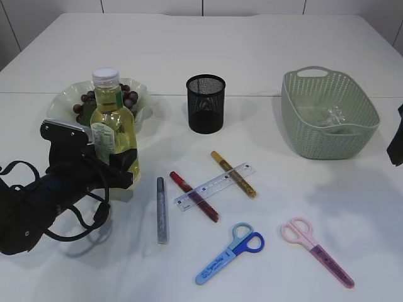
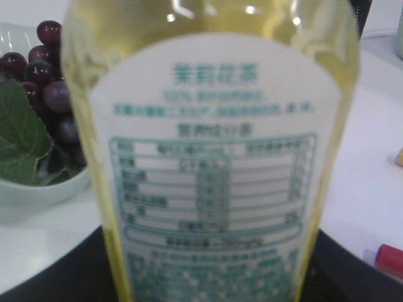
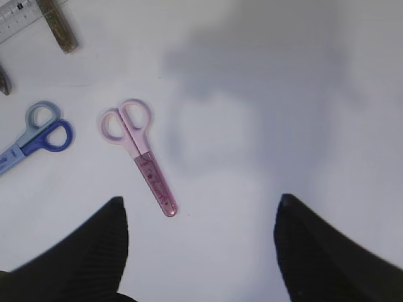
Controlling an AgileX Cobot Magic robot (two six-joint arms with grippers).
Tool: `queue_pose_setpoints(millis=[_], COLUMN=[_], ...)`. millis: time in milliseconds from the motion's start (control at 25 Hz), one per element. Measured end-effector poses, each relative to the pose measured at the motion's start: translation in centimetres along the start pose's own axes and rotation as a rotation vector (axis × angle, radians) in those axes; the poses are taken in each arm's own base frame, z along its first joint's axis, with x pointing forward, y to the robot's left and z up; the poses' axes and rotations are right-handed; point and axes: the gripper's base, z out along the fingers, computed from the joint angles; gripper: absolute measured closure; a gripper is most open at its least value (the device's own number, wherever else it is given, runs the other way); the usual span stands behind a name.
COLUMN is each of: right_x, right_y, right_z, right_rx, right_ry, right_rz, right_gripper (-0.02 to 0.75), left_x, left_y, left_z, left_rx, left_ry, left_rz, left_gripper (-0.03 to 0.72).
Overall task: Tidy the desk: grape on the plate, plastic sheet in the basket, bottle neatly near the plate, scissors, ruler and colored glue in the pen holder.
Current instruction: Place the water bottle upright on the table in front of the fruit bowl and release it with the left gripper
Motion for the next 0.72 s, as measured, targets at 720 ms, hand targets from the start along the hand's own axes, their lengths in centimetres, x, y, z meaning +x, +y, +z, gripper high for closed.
queue_pose_setpoints(millis=[720], right_x=[0.0], right_y=[0.0], right_z=[0.0], right_rx=[0.000], right_ry=[0.002], right_rz=[0.000], right_gripper=[0.174], left_x=[-2.4], left_y=[-0.1], left_z=[-0.2], left_rx=[0.001], left_ry=[-0.059], left_rz=[0.004], left_gripper=[0.060])
